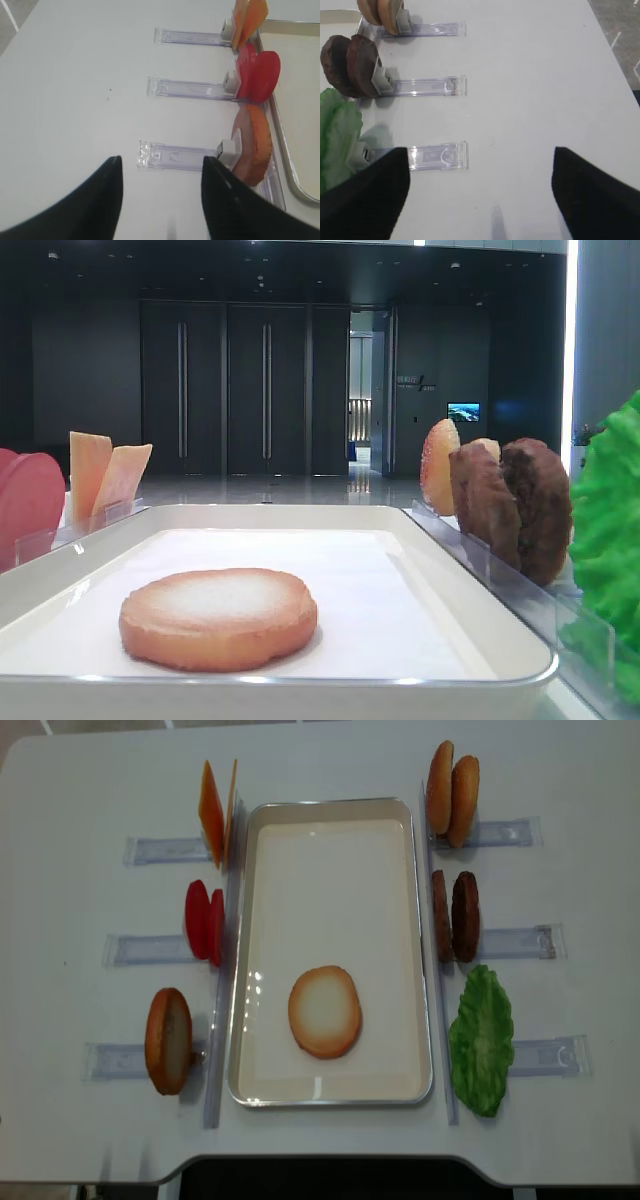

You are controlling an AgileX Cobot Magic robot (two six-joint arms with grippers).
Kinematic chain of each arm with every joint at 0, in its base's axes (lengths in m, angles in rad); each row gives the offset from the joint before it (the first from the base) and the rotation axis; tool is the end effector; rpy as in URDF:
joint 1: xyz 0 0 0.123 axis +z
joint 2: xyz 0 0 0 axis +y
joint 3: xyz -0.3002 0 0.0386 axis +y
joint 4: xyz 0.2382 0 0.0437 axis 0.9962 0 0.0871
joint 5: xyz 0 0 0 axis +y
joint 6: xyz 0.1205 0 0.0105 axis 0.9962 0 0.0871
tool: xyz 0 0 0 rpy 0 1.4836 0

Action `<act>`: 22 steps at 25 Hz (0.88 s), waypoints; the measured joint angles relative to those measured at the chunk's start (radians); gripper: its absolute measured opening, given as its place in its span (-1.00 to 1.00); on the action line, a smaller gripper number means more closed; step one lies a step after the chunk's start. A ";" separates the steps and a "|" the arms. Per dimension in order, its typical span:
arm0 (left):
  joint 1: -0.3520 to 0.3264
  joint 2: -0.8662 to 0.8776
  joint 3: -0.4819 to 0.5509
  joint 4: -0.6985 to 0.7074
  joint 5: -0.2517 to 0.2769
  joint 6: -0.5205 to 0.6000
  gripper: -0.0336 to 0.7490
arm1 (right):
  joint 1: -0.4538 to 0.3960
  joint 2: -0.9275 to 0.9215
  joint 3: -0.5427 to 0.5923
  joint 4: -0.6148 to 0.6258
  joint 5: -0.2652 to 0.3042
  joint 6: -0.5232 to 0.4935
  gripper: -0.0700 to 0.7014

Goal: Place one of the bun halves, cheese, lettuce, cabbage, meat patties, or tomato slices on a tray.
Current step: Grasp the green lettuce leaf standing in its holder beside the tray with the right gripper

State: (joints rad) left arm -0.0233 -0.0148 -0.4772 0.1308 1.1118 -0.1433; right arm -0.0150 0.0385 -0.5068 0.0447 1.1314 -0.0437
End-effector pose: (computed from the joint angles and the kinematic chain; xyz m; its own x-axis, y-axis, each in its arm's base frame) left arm -0.0074 0.0143 0.2475 -0.4963 -0.0729 -0.8651 -0.1204 0.9926 -0.0145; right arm -0.0042 0.0050 0.2538 -0.5436 -0.0165 -0.8392 -0.0324 0.9995 0.0013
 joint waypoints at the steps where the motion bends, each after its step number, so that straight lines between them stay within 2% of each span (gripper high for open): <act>1: 0.000 0.000 0.000 0.000 0.000 0.000 0.06 | 0.000 0.000 0.000 0.000 0.000 0.000 0.62; 9: 0.000 0.000 0.000 0.000 0.000 0.000 -0.11 | 0.000 0.000 0.000 0.000 0.000 0.000 0.62; 22: 0.000 0.000 0.000 0.000 0.000 0.000 -0.53 | 0.000 0.000 0.000 0.000 0.001 0.000 0.62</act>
State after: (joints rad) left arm -0.0233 -0.0148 -0.4772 0.1308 1.1118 -0.1433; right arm -0.0150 0.0387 -0.5068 0.0447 1.1325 -0.0441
